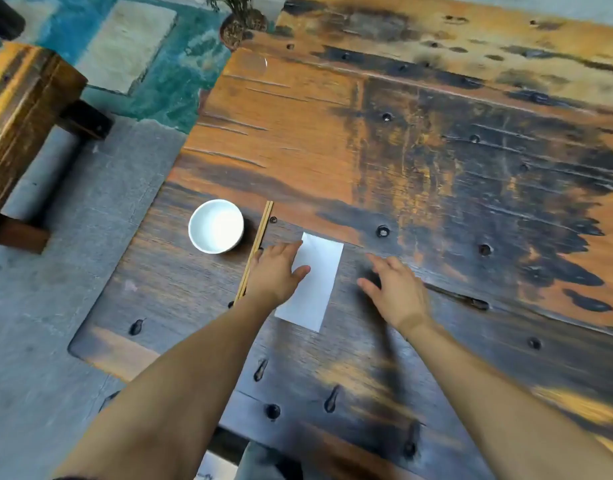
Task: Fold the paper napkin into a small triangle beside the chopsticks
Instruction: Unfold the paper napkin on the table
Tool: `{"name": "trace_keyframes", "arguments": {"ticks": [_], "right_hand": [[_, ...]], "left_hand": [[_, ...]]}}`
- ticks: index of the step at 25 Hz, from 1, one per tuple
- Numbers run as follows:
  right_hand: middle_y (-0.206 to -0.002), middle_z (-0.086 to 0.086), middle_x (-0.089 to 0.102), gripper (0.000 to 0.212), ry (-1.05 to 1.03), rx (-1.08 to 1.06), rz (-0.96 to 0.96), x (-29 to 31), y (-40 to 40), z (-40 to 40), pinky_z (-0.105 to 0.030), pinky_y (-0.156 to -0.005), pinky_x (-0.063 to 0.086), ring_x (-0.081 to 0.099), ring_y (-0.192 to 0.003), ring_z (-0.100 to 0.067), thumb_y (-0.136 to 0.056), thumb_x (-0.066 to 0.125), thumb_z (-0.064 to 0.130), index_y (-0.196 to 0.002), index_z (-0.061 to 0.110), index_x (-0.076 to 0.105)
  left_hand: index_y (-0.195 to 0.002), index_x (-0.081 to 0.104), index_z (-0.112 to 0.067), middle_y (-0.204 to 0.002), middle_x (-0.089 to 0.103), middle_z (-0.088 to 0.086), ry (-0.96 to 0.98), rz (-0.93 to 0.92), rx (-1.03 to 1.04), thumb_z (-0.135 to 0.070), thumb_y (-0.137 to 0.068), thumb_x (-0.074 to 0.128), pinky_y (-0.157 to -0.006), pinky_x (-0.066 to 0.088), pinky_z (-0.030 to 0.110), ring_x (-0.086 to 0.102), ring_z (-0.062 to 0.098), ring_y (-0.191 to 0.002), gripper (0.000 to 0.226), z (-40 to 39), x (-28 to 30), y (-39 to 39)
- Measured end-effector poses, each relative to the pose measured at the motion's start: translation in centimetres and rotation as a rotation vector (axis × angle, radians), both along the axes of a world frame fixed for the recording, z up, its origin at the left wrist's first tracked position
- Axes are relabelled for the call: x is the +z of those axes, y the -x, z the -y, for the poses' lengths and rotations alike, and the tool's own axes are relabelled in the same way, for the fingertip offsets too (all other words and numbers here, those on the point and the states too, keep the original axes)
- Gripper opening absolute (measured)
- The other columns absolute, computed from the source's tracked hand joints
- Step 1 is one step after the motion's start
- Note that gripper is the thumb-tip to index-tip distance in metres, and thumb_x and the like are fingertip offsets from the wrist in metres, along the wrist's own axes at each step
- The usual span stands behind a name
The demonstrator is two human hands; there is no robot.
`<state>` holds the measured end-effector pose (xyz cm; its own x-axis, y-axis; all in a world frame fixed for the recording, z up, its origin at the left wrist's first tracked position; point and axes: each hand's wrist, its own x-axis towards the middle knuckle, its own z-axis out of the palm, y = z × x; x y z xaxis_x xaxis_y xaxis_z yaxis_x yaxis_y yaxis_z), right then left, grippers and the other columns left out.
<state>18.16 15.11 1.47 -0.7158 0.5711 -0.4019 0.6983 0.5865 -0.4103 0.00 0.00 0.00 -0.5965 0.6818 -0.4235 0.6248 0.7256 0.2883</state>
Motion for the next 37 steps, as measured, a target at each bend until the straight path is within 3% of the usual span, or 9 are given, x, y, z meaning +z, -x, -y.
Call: {"name": "trace_keyframes", "arguments": {"ticks": [7, 16, 21, 28, 34, 37], "right_hand": [[-0.135, -0.001, 0.049, 0.055, 0.057, -0.091, 0.030, -4.5, 7.4, 0.5, -0.039, -0.084, 0.048, 0.049, -0.122, -0.027, -0.091, 0.061, 0.042, -0.142, 0.032, 0.042], [-0.120, 0.003, 0.056, 0.025, -0.011, -0.187, -0.034, -5.3, 7.5, 0.6, -0.032, -0.071, 0.047, 0.058, -0.105, -0.023, -0.091, 0.065, 0.026, -0.115, 0.030, 0.061], [-0.111, 0.006, 0.055, 0.010, -0.028, -0.169, -0.043, -5.5, 7.6, 0.4, -0.029, -0.063, 0.036, 0.057, -0.096, -0.020, -0.088, 0.066, 0.026, -0.096, 0.030, 0.060], [-0.113, 0.002, 0.056, 0.007, 0.020, -0.175, 0.018, -5.6, 8.3, -0.2, -0.030, -0.066, 0.041, 0.057, -0.099, -0.023, -0.090, 0.062, 0.022, -0.095, 0.026, 0.064], [-0.101, 0.012, 0.051, 0.010, 0.117, -0.187, -0.155, -5.3, 7.0, -0.1, -0.033, -0.068, 0.046, 0.055, -0.084, -0.014, -0.088, 0.067, 0.027, -0.085, 0.035, 0.061], [-0.098, 0.021, 0.049, 0.015, 0.164, -0.203, -0.214, -5.2, 5.7, 0.0, -0.030, -0.065, 0.047, 0.055, -0.078, -0.004, -0.088, 0.068, 0.028, -0.082, 0.039, 0.059]], "left_hand": [[-0.131, 0.053, -0.027, -0.128, 0.055, 0.004, -0.079, -0.023, 0.051, -0.038, -0.090, 0.059, -0.102, 0.031, 0.045, 0.045, 0.027, -0.123, 0.043, -3.9, -3.4, 3.7], [-0.104, 0.066, -0.024, -0.109, 0.059, -0.002, -0.163, 0.011, 0.112, -0.028, -0.089, 0.061, -0.091, 0.031, 0.038, 0.047, 0.022, -0.111, 0.016, -4.2, -4.0, 4.6], [-0.110, 0.064, -0.029, -0.110, 0.060, -0.004, -0.191, 0.035, 0.126, -0.028, -0.086, 0.064, -0.093, 0.030, 0.038, 0.048, 0.021, -0.112, 0.023, -4.3, -3.9, 4.6], [-0.111, 0.065, -0.031, -0.109, 0.059, -0.007, -0.212, 0.083, 0.123, -0.027, -0.083, 0.065, -0.088, 0.026, 0.034, 0.049, 0.017, -0.110, 0.028, -3.3, -3.9, 5.1], [-0.119, 0.058, -0.041, -0.119, 0.050, -0.009, -0.190, 0.169, 0.022, -0.032, -0.072, 0.073, -0.090, 0.022, 0.033, 0.038, 0.017, -0.116, 0.050, -3.4, -3.5, 5.3], [-0.111, 0.064, -0.037, -0.124, 0.044, -0.010, -0.166, 0.267, -0.053, -0.033, -0.070, 0.080, -0.096, 0.025, 0.036, 0.030, 0.019, -0.118, 0.044, -3.7, -3.0, 5.3]]}}
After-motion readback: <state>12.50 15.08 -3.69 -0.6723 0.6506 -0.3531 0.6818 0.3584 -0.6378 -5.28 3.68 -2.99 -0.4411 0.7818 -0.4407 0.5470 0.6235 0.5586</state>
